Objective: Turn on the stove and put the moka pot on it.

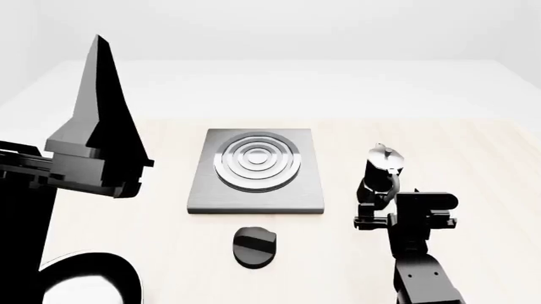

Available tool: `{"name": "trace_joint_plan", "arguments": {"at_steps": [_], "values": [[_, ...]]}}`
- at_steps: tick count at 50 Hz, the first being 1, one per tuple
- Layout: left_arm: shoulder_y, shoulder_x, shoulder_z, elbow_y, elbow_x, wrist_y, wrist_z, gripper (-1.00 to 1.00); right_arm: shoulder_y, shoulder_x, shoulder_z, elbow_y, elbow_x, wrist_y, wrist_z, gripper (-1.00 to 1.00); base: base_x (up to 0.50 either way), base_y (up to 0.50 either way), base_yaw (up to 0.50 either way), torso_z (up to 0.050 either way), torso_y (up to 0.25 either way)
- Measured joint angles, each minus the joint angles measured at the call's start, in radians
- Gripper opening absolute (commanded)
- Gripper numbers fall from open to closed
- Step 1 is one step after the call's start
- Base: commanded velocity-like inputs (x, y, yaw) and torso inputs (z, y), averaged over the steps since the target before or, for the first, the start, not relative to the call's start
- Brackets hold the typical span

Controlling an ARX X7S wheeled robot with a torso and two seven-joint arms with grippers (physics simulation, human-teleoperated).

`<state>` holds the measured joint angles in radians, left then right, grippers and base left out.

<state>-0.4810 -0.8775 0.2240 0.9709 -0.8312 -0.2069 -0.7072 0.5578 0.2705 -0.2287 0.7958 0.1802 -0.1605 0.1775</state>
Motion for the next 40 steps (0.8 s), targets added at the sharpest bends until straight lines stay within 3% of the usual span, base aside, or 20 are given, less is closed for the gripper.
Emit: {"name": "trace_joint_plan", "arguments": {"at_steps": [7,8,24,40], "values": [[0.000,0.001,0.004,-0.002,0.002,0.002,0.001,1.00,0.003,0.001,0.000,0.013,0.001,-0.007,0.000,1.00,0.00,0.00,0.00,0.000,0.000],[0.000,0.001,0.005,-0.002,0.003,0.003,0.001,1.00,0.003,0.001,0.000,0.011,0.001,-0.006,0.000,-1.00,0.00,0.00,0.00,0.000,0.000],[0.005,0.002,0.012,-0.008,0.006,0.012,0.004,1.00,-0.022,0.008,-0.011,-0.055,0.019,0.010,0.000,-1.00,0.00,0.00,0.00,0.000,0.000],[0.001,-0.003,0.012,-0.005,-0.004,0.014,-0.003,1.00,0.036,0.043,-0.035,-0.279,0.013,0.188,0.027,-1.00,0.00,0.00,0.00,0.000,0.001]]}}
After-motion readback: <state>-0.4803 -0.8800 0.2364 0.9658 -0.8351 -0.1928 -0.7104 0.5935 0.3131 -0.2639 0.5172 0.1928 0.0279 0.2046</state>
